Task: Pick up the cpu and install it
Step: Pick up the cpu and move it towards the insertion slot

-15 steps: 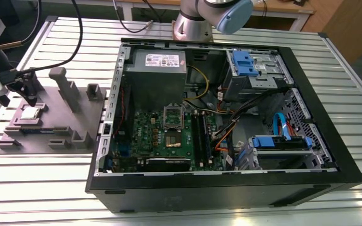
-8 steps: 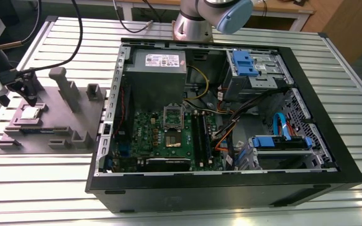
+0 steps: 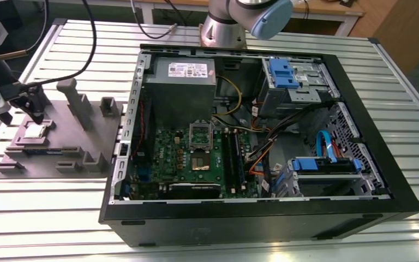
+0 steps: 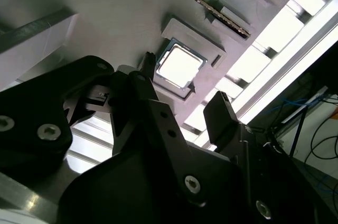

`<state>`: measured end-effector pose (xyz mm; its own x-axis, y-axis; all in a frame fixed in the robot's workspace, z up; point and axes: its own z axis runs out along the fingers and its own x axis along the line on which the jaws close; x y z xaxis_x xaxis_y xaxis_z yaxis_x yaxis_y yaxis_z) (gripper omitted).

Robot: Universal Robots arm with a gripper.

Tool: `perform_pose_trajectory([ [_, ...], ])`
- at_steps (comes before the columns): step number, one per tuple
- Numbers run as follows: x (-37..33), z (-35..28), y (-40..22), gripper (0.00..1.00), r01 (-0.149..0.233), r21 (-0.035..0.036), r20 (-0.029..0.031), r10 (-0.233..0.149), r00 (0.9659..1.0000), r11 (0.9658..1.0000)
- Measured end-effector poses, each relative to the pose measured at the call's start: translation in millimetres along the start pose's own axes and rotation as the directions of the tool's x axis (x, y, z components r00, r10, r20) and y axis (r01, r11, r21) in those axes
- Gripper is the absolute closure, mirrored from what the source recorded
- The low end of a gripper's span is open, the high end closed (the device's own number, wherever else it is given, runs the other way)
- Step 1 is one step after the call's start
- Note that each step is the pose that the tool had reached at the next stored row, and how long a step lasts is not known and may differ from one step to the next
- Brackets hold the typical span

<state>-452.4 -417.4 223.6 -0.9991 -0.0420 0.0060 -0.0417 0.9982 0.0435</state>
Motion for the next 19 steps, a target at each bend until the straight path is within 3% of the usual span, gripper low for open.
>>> perform_pose_trajectory([
  [10, -0.1, 14.8, -0.6, 0.36, -0.025, -0.0002, 0.0011, 0.025, 0.9997, 0.9997],
  [14, 0.2, 19.4, -0.7, 0.36, -0.025, -0.0053, 0.0013, 0.025, 0.9997, 0.9997],
  [19, 0.2, 26.6, -1.1, 0.36, -0.025, -0.0056, 0.0012, 0.025, 0.9997, 0.9997],
])
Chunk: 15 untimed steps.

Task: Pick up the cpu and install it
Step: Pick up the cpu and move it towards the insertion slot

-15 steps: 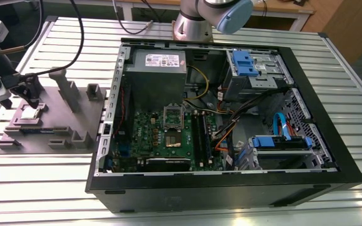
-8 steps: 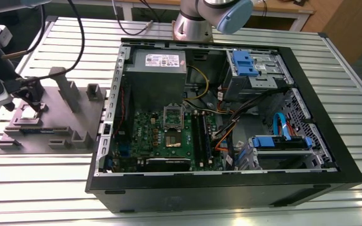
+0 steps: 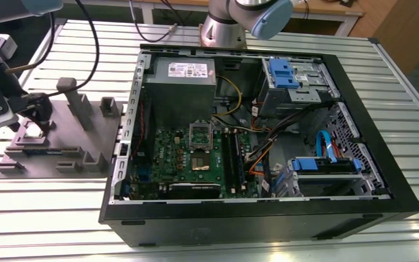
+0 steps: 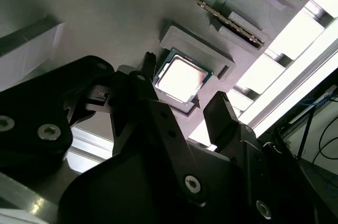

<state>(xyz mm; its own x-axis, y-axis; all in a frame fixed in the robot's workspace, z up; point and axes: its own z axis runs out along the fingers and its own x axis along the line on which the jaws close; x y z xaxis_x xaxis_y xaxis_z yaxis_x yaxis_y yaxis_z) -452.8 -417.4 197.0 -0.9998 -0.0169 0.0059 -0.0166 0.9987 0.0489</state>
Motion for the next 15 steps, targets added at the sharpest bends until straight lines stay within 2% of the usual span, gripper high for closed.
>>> perform_pose_trajectory([
  [5, 0.0, 5.1, -0.2, 0.36, -0.001, 0.0, -0.0001, 0.001, 1.0, 1.0],
  [15, 0.7, 10.6, 0.1, 0.36, -0.003, -0.0006, -0.0001, 0.003, 1.0, 1.0],
])
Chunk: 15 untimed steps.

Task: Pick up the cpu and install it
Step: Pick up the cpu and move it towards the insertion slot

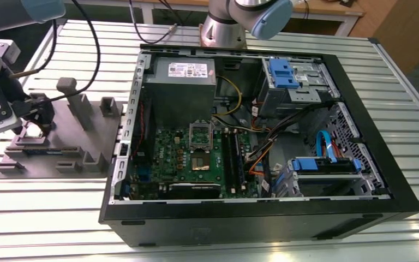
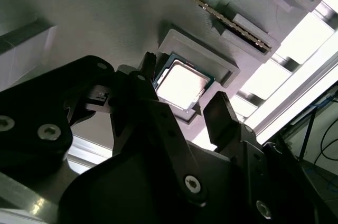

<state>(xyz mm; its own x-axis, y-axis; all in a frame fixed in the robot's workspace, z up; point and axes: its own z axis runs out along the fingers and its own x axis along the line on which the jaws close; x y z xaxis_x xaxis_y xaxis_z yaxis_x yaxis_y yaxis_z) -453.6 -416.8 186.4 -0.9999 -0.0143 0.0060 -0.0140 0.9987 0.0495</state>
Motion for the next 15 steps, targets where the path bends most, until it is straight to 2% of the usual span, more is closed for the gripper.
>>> perform_pose_trajectory([
  [12, 0.0, 4.8, -0.2, 0.36, 0.0, -0.001, 0.0, 0.0, 1.0, 1.0],
  [14, 0.0, 5.3, -0.2, 0.38, 0.0, -0.001, 0.0, 0.0, 1.0, 1.0],
  [15, 0.0, 5.3, -0.2, 0.44, 0.0, -0.0011, -0.0001, 0.0, 1.0, 1.0],
])
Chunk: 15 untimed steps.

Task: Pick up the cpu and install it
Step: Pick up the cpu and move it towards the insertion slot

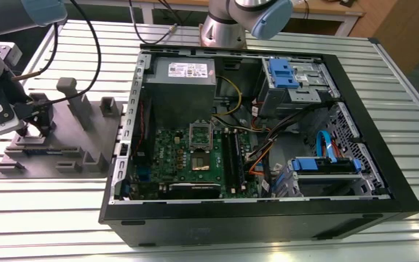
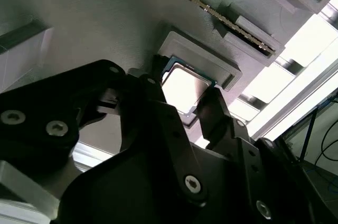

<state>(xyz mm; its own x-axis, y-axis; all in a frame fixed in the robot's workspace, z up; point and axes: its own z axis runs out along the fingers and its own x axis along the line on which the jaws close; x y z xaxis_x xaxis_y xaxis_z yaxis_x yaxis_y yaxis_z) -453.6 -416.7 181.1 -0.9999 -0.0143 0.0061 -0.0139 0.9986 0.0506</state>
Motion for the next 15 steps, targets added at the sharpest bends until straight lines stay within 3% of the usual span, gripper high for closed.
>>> perform_pose_trajectory([
  [1, 0.0, 0.0, 0.0, 0.44, 0.0, 0.0, 0.0001, 0.0, 1.0, 1.0],
  [2, 0.0, 0.1, 0.0, 0.51, 0.0, -0.0001, 0.0001, 0.0, 1.0, 1.0],
  [15, 0.0, 0.0, 0.0, 0.51, 0.0, -0.0002, 0.0002, 0.0, 1.0, 1.0],
])
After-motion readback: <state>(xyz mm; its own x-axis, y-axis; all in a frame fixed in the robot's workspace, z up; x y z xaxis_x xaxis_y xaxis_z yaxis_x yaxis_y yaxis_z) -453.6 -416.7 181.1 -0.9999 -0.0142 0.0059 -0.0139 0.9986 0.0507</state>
